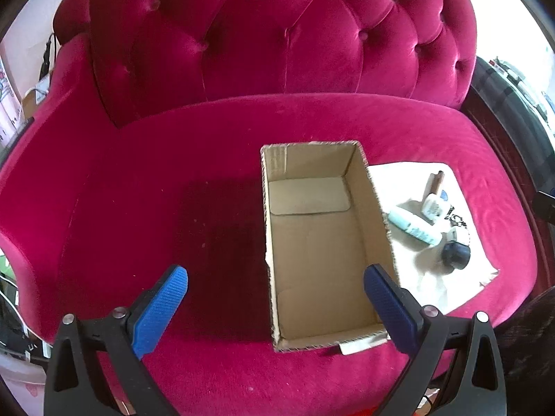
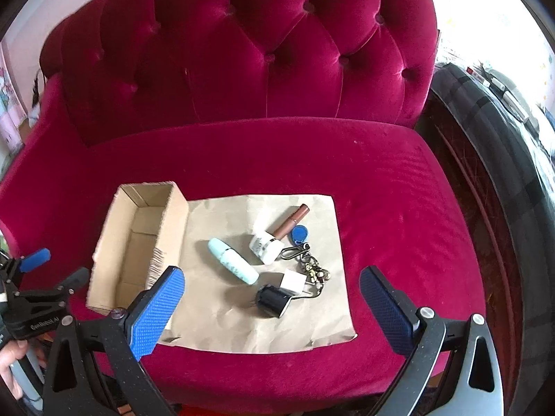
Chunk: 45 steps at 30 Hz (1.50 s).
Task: Organize rigid objects
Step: 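Move the left tool onto the cardboard box wall and clamp it, then reach the right gripper down to the black cylindrical cup and grasp it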
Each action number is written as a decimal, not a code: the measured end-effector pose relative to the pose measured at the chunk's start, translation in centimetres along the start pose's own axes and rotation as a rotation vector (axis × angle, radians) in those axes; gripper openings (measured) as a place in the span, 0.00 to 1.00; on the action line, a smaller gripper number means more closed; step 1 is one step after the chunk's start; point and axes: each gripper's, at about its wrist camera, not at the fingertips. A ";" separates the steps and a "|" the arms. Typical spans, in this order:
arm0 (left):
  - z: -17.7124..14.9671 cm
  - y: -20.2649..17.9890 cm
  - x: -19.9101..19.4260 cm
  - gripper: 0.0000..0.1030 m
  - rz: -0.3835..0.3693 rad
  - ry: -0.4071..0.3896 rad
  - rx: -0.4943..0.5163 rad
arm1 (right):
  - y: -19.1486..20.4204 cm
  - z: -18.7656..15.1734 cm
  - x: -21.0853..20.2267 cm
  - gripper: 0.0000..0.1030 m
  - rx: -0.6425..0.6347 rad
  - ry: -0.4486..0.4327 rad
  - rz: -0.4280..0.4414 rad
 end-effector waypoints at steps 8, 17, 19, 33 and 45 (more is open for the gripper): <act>-0.9 0.9 2.8 1.00 -0.026 0.012 -0.008 | 0.3 -0.1 2.9 1.00 -0.035 -0.007 -0.003; -2.0 0.4 4.7 1.00 -0.019 -0.033 0.050 | 0.2 -0.4 6.0 1.00 -0.007 0.017 0.022; -2.3 0.6 5.1 0.98 -0.037 -0.028 0.038 | 0.1 -0.4 6.3 1.00 -0.009 0.013 0.014; -2.4 0.6 6.6 0.12 -0.069 0.016 -0.001 | 0.7 -0.8 7.6 1.00 -0.033 0.027 -0.006; -2.7 1.0 7.1 0.04 -0.059 0.028 -0.046 | 0.1 -1.0 7.8 1.00 -0.023 0.040 -0.013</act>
Point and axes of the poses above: each gripper's, at about its wrist camera, not at the fingertips, and x roughly the way its jaws point, y to its left, z to its top, and after that the axes turned 9 degrees about x, right-handed
